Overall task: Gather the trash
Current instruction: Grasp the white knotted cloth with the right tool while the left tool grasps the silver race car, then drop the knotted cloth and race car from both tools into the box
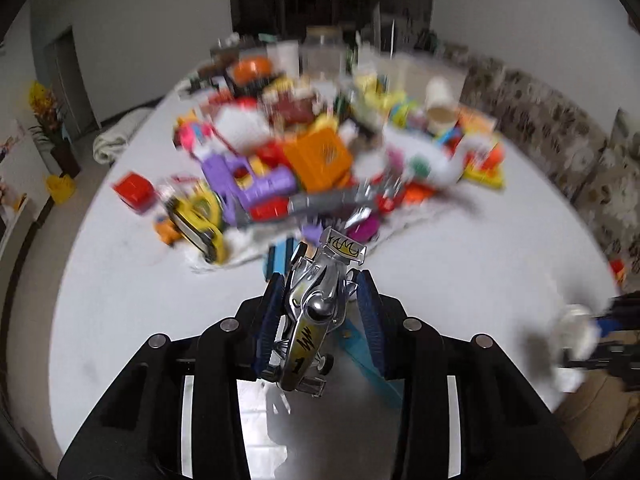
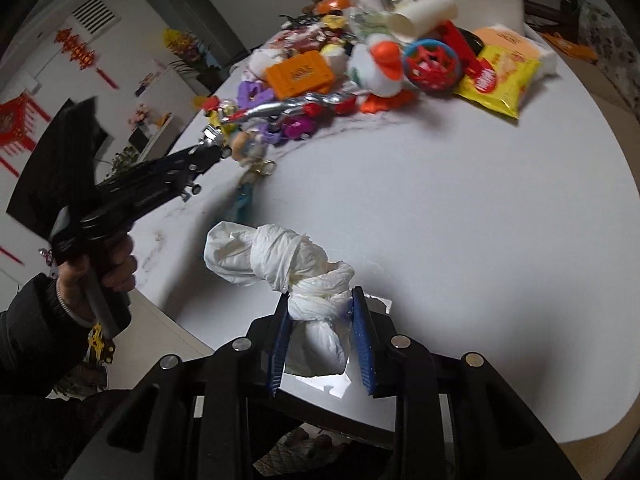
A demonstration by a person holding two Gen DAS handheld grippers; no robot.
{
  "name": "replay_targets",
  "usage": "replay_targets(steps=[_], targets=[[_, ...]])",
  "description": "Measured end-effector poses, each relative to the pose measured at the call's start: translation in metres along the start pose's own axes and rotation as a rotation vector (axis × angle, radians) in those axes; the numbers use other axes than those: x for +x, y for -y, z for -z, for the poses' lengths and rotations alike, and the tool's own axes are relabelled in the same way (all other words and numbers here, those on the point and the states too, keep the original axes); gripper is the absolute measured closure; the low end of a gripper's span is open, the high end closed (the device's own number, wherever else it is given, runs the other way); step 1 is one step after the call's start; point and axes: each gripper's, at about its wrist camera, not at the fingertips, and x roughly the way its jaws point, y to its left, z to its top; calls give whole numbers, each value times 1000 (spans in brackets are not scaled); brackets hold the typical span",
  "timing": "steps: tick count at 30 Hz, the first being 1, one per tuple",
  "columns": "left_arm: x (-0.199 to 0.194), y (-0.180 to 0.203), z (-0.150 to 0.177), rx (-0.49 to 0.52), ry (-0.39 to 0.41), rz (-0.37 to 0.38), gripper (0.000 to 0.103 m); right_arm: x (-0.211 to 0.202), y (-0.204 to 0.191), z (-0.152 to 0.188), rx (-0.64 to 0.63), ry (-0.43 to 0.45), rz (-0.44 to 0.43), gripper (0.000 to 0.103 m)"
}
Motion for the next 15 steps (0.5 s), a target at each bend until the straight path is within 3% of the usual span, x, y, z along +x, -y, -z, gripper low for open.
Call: replay_targets(steps=[8, 12, 15], targets=[[-89, 10, -5, 12, 102, 10, 66, -14, -22, -6, -94, 9, -60, 74], [-118, 30, 31, 95, 40, 38, 65, -24, -37, 24, -164, -84, -111, 74], [-124, 46, 71, 153, -60, 78, 65, -17, -43, 50, -202, -186, -132, 74]])
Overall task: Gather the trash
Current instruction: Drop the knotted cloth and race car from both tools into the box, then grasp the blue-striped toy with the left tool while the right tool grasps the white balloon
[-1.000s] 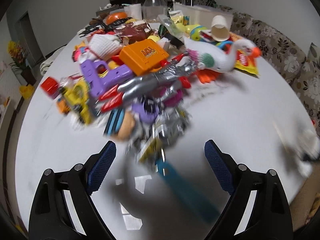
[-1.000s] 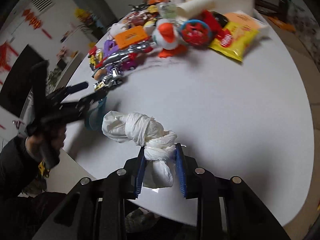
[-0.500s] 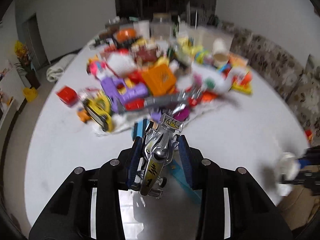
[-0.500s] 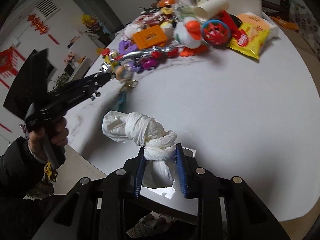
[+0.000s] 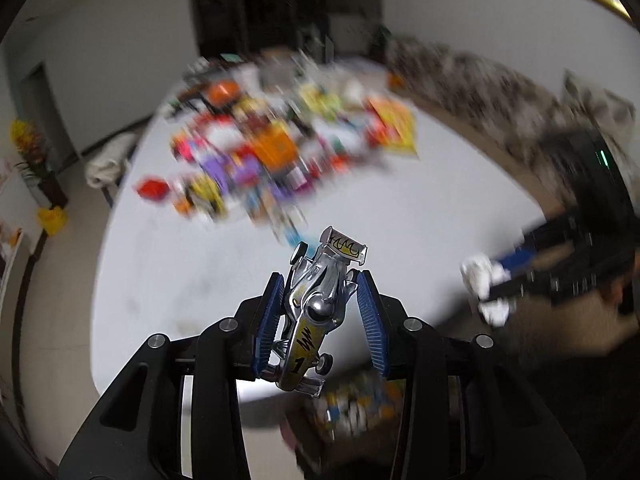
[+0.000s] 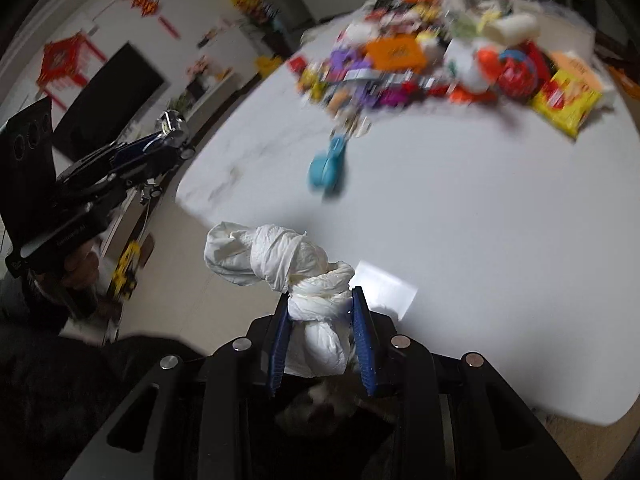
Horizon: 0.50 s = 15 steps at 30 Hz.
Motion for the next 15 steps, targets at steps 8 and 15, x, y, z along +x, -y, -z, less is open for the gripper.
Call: replay_targets(steps=[8, 15], targets=[[71, 25, 97, 15, -276, 85, 13, 94, 9, 54, -43, -249, 21, 38], [86, 4, 105, -83, -288, 53, 13, 72, 11, 45, -51, -225, 32, 44]])
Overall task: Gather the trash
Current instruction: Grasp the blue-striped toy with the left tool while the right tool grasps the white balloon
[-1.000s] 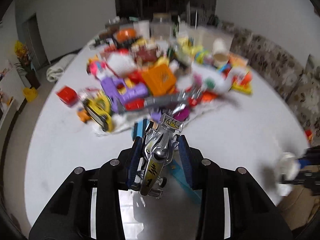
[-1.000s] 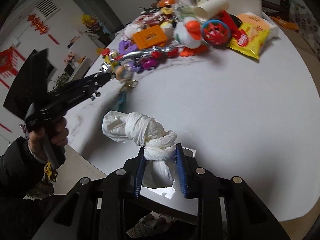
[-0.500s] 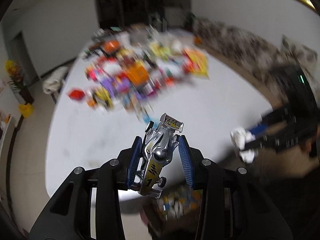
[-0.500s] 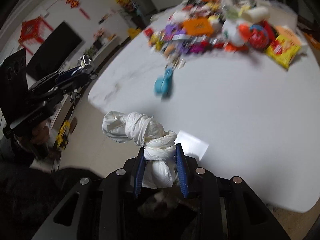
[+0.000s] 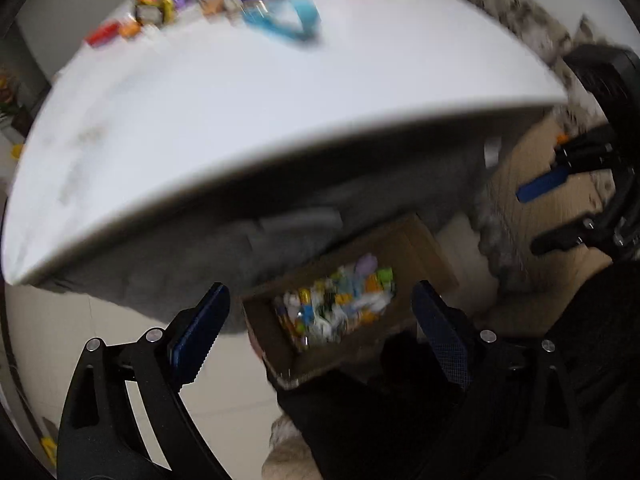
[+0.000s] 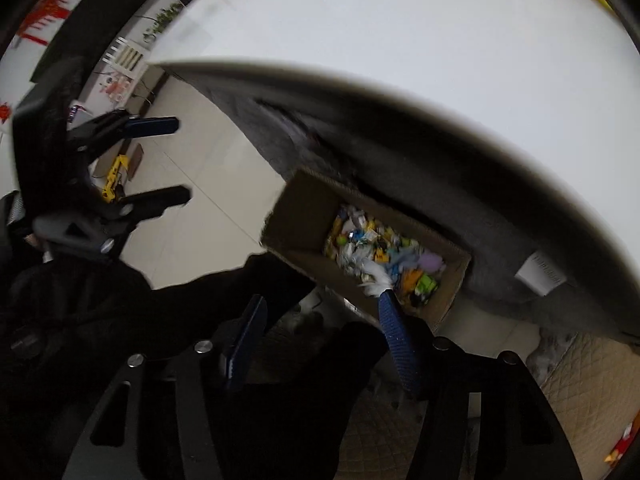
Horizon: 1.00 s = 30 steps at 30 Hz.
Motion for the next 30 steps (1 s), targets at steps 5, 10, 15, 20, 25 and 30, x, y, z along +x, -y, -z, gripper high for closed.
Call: replay_targets(steps=[5, 10, 15, 20, 25, 30], targets=[[-27, -28, -62, -141, 181, -3, 13, -57, 20, -39, 72, 195, 34, 41], [-1, -51, -145, -259, 246, -89, 13, -87, 39, -71, 174, 330, 72, 41], [46, -80, -210, -365, 207, -173, 13, -96, 29, -54, 211, 344, 92, 39], [84, -85, -238, -347, 187, -276, 18, -104, 35, -31, 277, 339, 108, 39], [69, -67, -231, -263, 216, -220, 59, -121, 47, -60, 279, 376, 172, 53], [25, -60, -196, -246, 262, -170, 59, -144, 65, -156, 184, 465, 210, 51]])
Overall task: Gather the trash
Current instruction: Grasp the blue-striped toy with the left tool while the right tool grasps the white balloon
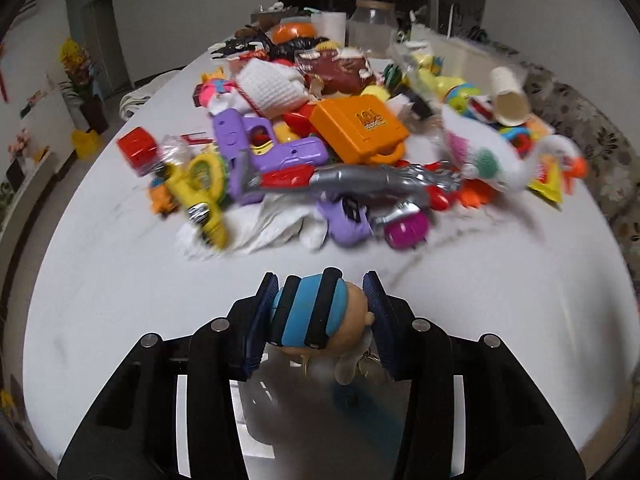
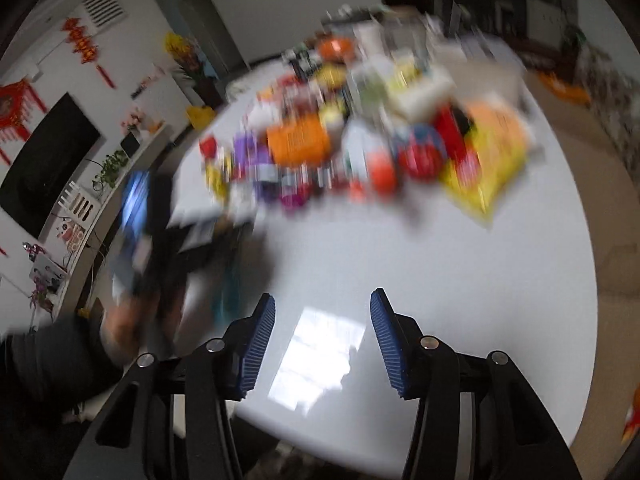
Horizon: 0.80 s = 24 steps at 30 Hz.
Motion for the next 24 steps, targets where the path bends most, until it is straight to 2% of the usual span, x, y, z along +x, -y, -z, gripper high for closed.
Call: replay_targets(steps=[1, 3, 5, 6, 7, 8, 9, 10, 11, 13, 15, 18, 20, 24], targets=[[-7, -2, 3, -2, -4, 3, 59, 14, -1, -24, -29, 2, 16, 46], [-15, -6, 7, -1, -10, 2, 59, 45, -2, -62, -67, -38, 37, 45], [-26, -12, 16, -6, -9, -2, 59, 86, 0, -97, -105, -111, 61, 45], [-32, -14, 20, -7, -9, 1, 59, 100, 1, -105, -117, -146, 68, 45], [-38, -18, 27, -8, -8, -2, 59, 126, 2, -116, -138, -222, 98, 46], [-38, -24, 30, -6, -6, -4, 59, 143, 5, -120, -146, -275, 119, 46], [-43, -24, 34, 0, -2, -8, 59, 151, 6, -122, -161, -290, 153, 36], [-44, -26, 35, 5, 3, -10, 59, 165, 8, -126, -180, -331, 201, 34], [-47, -25, 37, 11, 10, -13, 59, 179, 14, -125, -172, -392, 227, 37], [-48, -26, 39, 16, 17, -7, 59, 192, 26, -120, -114, -434, 203, 36], [-49, -28, 38, 9, 18, 3, 59, 199, 36, -111, -55, -442, 198, 42], [-49, -28, 35, 7, 19, 3, 61, 181, 36, -95, -21, -349, 165, 43], [-52, -30, 32, 1, 21, 11, 61, 160, 30, -84, -25, -292, 139, 43], [-79, -30, 25, 11, 58, 46, 61, 86, 12, -51, -2, -170, 26, 43]])
